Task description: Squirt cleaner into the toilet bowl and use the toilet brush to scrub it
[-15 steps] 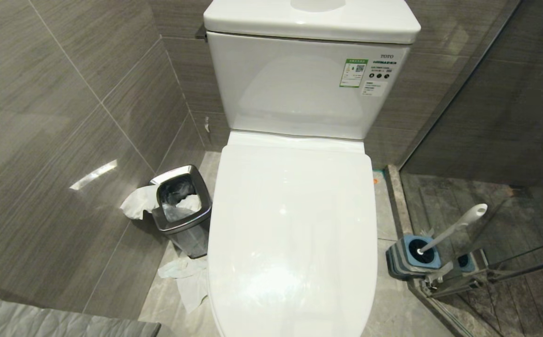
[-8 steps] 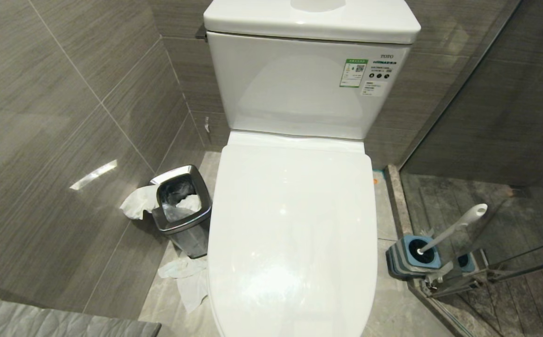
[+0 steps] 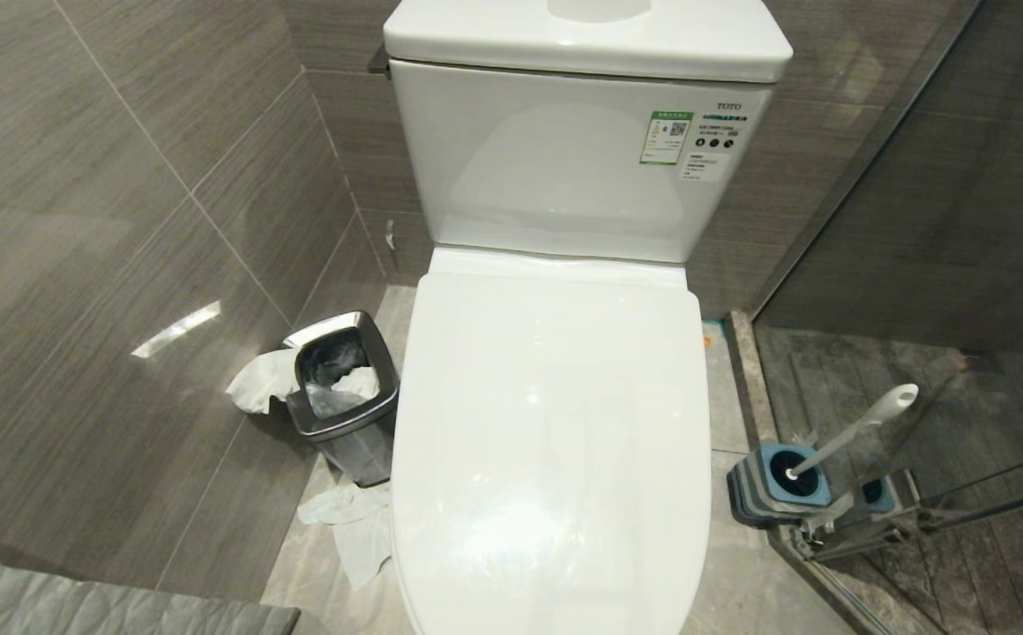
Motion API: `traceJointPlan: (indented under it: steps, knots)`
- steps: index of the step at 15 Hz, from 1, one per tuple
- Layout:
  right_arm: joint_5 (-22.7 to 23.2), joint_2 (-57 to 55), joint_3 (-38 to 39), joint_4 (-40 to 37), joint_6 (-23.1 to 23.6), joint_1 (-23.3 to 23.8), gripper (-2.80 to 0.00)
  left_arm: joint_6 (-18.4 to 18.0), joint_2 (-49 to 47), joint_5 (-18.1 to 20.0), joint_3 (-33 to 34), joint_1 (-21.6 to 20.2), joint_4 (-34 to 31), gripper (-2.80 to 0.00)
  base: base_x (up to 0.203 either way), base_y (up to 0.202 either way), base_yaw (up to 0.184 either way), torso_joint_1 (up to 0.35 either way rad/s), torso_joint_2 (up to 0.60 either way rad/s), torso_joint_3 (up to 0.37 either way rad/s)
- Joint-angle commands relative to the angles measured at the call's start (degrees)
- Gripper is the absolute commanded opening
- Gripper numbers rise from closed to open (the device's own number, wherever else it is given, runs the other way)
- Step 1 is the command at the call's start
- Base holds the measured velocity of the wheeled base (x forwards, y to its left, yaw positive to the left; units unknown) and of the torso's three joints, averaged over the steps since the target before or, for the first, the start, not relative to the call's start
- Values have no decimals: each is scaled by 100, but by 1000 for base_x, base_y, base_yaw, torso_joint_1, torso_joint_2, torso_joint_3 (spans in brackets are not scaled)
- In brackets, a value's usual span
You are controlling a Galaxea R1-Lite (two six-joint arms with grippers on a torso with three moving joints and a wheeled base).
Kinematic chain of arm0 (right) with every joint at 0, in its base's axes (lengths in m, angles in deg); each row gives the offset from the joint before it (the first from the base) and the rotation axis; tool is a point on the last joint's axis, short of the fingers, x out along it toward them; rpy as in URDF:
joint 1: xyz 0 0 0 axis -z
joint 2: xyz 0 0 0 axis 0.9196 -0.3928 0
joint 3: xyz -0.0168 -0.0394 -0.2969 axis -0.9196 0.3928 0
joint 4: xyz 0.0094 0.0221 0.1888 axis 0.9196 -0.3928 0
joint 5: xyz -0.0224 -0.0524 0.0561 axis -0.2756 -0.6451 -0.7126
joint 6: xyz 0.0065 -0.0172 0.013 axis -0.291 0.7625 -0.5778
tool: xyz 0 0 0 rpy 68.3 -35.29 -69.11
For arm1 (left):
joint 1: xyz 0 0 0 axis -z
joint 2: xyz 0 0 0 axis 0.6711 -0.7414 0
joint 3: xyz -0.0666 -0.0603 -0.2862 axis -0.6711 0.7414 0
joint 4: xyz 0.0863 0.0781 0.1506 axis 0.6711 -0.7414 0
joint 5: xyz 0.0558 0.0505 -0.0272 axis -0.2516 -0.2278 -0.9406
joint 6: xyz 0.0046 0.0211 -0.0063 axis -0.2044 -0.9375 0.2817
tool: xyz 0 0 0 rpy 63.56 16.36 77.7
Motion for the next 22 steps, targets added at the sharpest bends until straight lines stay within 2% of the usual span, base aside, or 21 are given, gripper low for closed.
traceJointPlan:
  steps: [1, 22]
  knots:
    - [1, -5, 0, 2, -4, 0, -280, 0, -5, 0, -1, 2, -5, -280, 0, 0, 0, 0, 0, 0]
    - [1, -5, 0, 2, 2, 0, -280, 0, -5, 0, -1, 2, -5, -280, 0, 0, 0, 0, 0, 0]
